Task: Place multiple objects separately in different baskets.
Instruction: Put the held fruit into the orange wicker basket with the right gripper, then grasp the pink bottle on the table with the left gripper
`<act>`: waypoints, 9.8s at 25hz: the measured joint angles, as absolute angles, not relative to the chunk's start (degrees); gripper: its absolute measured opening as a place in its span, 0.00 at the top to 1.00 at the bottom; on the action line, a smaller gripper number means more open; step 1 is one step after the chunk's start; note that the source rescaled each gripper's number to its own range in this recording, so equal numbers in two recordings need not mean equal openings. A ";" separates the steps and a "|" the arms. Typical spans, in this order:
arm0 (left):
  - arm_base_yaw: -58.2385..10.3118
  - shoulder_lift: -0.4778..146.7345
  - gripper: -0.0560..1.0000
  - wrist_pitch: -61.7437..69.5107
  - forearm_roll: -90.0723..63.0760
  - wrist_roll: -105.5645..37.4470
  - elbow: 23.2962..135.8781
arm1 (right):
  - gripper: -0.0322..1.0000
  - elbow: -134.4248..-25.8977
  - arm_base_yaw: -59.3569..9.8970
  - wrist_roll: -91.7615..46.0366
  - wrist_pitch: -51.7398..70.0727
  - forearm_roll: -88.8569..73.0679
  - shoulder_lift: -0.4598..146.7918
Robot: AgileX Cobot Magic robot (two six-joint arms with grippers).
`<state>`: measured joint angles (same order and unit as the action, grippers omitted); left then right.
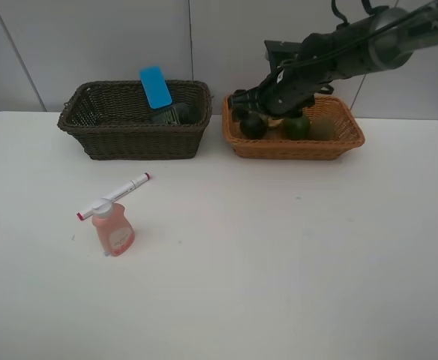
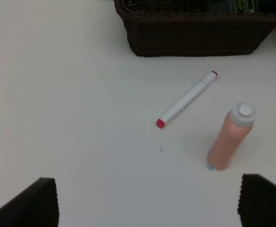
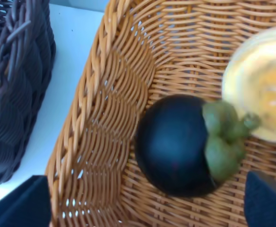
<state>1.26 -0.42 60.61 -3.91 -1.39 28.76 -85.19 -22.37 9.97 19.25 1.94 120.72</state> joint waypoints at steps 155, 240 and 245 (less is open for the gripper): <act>1.26 -0.42 0.00 60.61 -3.54 -1.39 28.76 | 0.00 -29.78 -1.12 0.55 60.34 5.25 -0.18; -21.39 94.04 0.00 44.59 -14.27 -43.59 54.25 | 0.00 -29.78 -1.12 0.55 60.29 5.25 -0.18; -21.39 96.17 0.00 43.98 -14.07 -43.53 54.25 | 0.00 -29.78 -1.12 0.59 60.29 5.25 -0.18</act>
